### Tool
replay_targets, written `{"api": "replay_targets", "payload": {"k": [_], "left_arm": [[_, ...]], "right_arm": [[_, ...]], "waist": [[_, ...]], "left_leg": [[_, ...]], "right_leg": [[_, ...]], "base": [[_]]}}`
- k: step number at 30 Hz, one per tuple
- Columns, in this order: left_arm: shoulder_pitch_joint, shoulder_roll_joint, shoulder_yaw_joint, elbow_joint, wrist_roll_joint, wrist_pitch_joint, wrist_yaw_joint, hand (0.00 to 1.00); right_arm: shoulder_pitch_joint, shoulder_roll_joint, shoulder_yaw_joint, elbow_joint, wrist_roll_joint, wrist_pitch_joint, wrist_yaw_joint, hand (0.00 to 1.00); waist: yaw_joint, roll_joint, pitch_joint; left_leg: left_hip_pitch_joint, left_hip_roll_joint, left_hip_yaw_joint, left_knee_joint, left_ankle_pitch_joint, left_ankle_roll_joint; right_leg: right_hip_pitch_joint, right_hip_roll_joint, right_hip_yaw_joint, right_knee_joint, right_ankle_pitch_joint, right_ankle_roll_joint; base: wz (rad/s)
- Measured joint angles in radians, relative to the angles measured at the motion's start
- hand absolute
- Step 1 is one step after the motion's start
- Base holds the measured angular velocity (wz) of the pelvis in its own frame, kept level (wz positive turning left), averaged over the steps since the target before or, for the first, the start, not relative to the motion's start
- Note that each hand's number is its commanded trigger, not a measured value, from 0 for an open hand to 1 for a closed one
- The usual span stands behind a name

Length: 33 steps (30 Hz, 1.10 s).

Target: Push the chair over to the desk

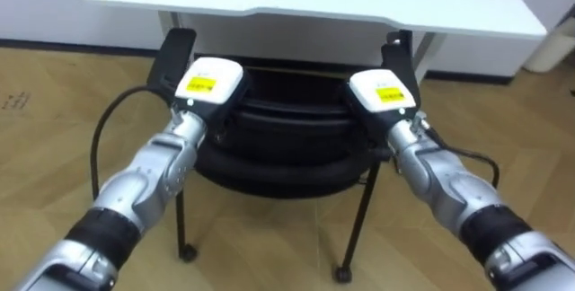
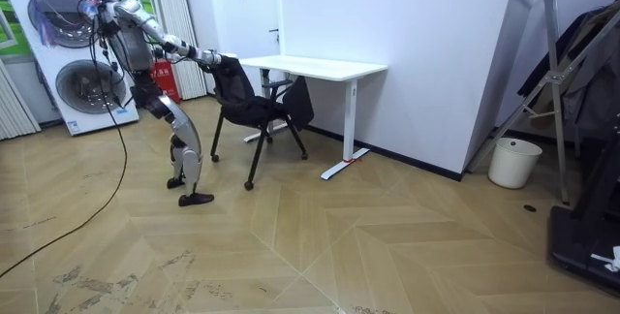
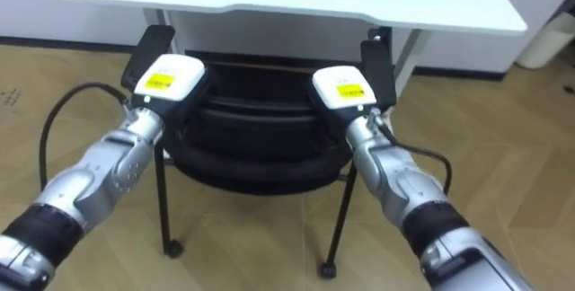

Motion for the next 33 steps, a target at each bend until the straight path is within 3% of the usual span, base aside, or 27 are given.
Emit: {"api": "replay_targets", "payload": {"k": [4,6,9,13,15,19,20,22,24,25,26,27,29,31,33], "left_arm": [[-0.003,0.004,0.000,-0.005,0.002,0.001,0.012,1.00],[-0.015,0.004,0.002,-0.004,0.009,0.001,0.013,1.00],[-0.017,0.004,0.004,-0.003,0.009,0.001,0.012,1.00],[-0.006,0.004,-0.003,0.001,0.003,0.002,0.016,1.00],[-0.003,0.000,-0.010,0.014,0.000,0.002,0.017,1.00],[0.025,-0.006,-0.011,0.015,-0.001,0.002,0.022,1.00],[0.034,-0.011,-0.011,0.015,-0.005,0.002,0.022,1.00],[0.037,-0.020,-0.011,0.013,-0.008,0.003,0.021,1.00],[0.038,-0.025,-0.011,0.003,-0.008,0.007,0.022,1.00],[0.038,-0.026,-0.010,0.002,-0.008,0.007,0.021,1.00],[0.038,-0.026,-0.009,-0.003,-0.010,0.006,0.022,1.00],[0.040,-0.025,-0.009,-0.009,-0.010,0.006,0.022,1.00],[0.040,-0.026,-0.009,-0.023,-0.010,0.014,0.023,1.00],[0.037,-0.026,-0.003,-0.041,-0.010,0.023,0.021,1.00],[0.024,-0.026,-0.003,-0.041,-0.008,0.026,0.009,1.00]], "right_arm": [[-0.009,-0.001,0.000,0.000,0.001,-0.002,0.002,1.00],[-0.018,0.001,-0.010,0.010,0.001,-0.007,0.004,1.00],[-0.026,0.004,-0.011,0.020,0.001,-0.014,0.011,1.00],[-0.019,0.004,-0.011,0.022,0.002,-0.020,0.021,1.00],[-0.012,0.005,-0.010,0.023,0.000,-0.021,0.036,1.00],[0.013,0.009,-0.011,0.020,0.000,-0.026,0.035,1.00],[0.023,0.007,-0.010,0.017,0.000,-0.029,0.035,1.00],[0.027,-0.009,-0.010,0.003,0.000,-0.035,0.036,1.00],[0.028,-0.024,-0.010,-0.011,-0.003,-0.034,0.033,1.00],[0.030,-0.028,-0.010,-0.016,-0.003,-0.034,0.033,1.00],[0.033,-0.035,-0.010,-0.026,-0.003,-0.035,0.032,1.00],[0.034,-0.036,-0.010,-0.029,-0.003,-0.035,0.031,1.00],[0.036,-0.046,-0.012,-0.051,-0.003,-0.031,0.029,1.00],[0.034,-0.055,-0.018,-0.069,-0.003,-0.030,0.027,1.00],[0.031,-0.055,-0.026,-0.069,-0.003,-0.029,0.025,1.00]], "waist": [[-0.005,-0.007,0.0062],[-0.008,-0.014,0.0167],[-0.006,-0.005,0.0175],[-0.007,0.005,0.0180],[-0.012,0.011,0.0183],[-0.031,0.020,0.0179],[-0.030,0.021,0.0187],[-0.047,0.025,0.0133],[-0.046,0.036,0.0129],[-0.046,0.038,0.0119],[-0.045,0.049,0.0073],[-0.044,0.047,0.0021],[-0.060,0.049,-0.0001],[-0.061,0.048,-0.0010],[-0.074,0.035,-0.0091]], "left_leg": [[0.001,0.018,0.041,0.020,0.001,0.000],[-0.008,0.028,0.063,0.057,0.000,0.001],[-0.038,0.051,0.067,0.148,0.000,0.002],[-0.068,0.066,0.067,0.275,0.003,0.006],[-0.084,0.067,0.049,0.345,0.024,0.038],[-0.110,0.066,0.032,0.441,0.080,0.051],[-0.120,0.059,0.033,0.453,0.085,0.060],[-0.148,0.019,0.051,0.389,0.067,0.068],[-0.166,-0.033,0.094,0.182,0.066,0.067],[-0.165,-0.045,0.101,0.121,0.071,0.066],[-0.162,-0.062,0.104,0.028,0.108,0.081],[-0.146,-0.067,0.114,0.011,0.140,0.099],[-0.142,-0.078,0.131,-0.004,0.151,0.117],[-0.144,-0.081,0.157,-0.002,0.161,0.152],[-0.143,-0.096,0.178,0.004,0.145,0.185]], "right_leg": [[0.015,-0.006,-0.021,0.016,-0.031,0.005],[0.022,-0.011,-0.036,0.035,-0.063,0.005],[0.030,0.007,-0.039,0.043,-0.082,-0.004],[0.049,0.007,-0.039,0.096,-0.129,-0.004],[0.075,0.017,-0.038,0.108,-0.150,-0.007],[0.122,0.051,0.001,0.106,-0.169,-0.020],[0.136,0.058,0.020,0.105,-0.167,-0.030],[0.135,0.052,0.027,0.102,-0.169,-0.029],[0.129,0.052,0.050,0.097,-0.171,-0.019],[0.129,0.053,0.054,0.096,-0.174,-0.014],[0.125,0.054,0.062,0.098,-0.180,-0.004],[0.124,0.051,0.080,0.096,-0.190,0.021],[0.124,0.041,0.090,0.081,-0.180,0.051],[0.113,0.032,0.112,0.081,-0.177,0.059],[0.112,0.013,0.133,0.078,-0.181,0.078]], "base": [[0.22],[0.21],[0.07],[0.01],[0.14],[0.22],[0.12],[0.12],[-0.19],[-0.26],[-0.32],[-0.28],[-0.21],[-0.25],[-0.13]]}}
